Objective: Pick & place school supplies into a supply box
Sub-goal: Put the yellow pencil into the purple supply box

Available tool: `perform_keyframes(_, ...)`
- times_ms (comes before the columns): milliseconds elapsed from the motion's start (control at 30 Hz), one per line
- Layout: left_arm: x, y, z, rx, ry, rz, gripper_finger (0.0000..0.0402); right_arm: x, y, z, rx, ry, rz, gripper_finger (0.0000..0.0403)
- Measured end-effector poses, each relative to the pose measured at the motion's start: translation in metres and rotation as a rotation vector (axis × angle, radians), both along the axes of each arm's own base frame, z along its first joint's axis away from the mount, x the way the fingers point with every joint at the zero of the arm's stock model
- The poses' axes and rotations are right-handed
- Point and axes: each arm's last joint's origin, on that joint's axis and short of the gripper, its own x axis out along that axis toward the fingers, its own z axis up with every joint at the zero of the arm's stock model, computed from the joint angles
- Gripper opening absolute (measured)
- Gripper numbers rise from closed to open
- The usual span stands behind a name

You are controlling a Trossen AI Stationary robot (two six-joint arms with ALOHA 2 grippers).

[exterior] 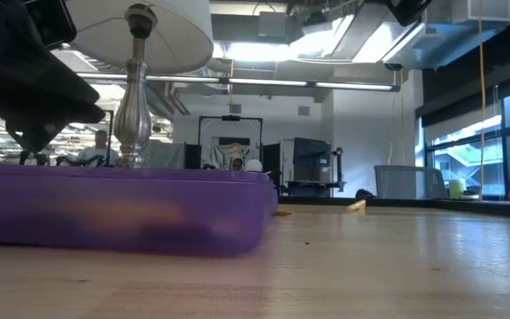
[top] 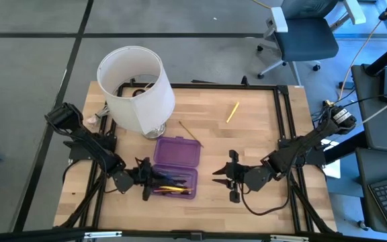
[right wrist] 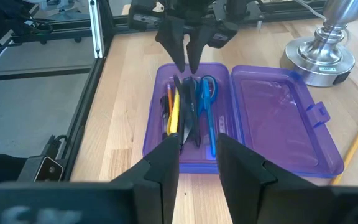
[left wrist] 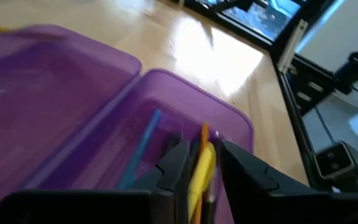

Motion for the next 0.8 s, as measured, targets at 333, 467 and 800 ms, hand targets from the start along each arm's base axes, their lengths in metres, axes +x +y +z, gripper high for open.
perform_keyframes(333, -0.002, -0.001, 0.013, -0.005, -0.015, -0.113, 0.0094, 0.000, 0.000, 0.000, -0.005, 0.000, 0.002, 0.0110)
perform_keyframes(467, -0.005, -0.001, 0.029, 0.033, -0.062, -0.222, 0.0091, 0.000, 0.000, 0.000, -0.091, -0.003, 0.044, 0.0110)
perform_keyframes(800, -0.009, 0.004, 0.044, 0.181, -0.138, -0.236, 0.0090, -0.003, -0.020, -0.033, -0.145, 0.018, -0.102, 0.0110)
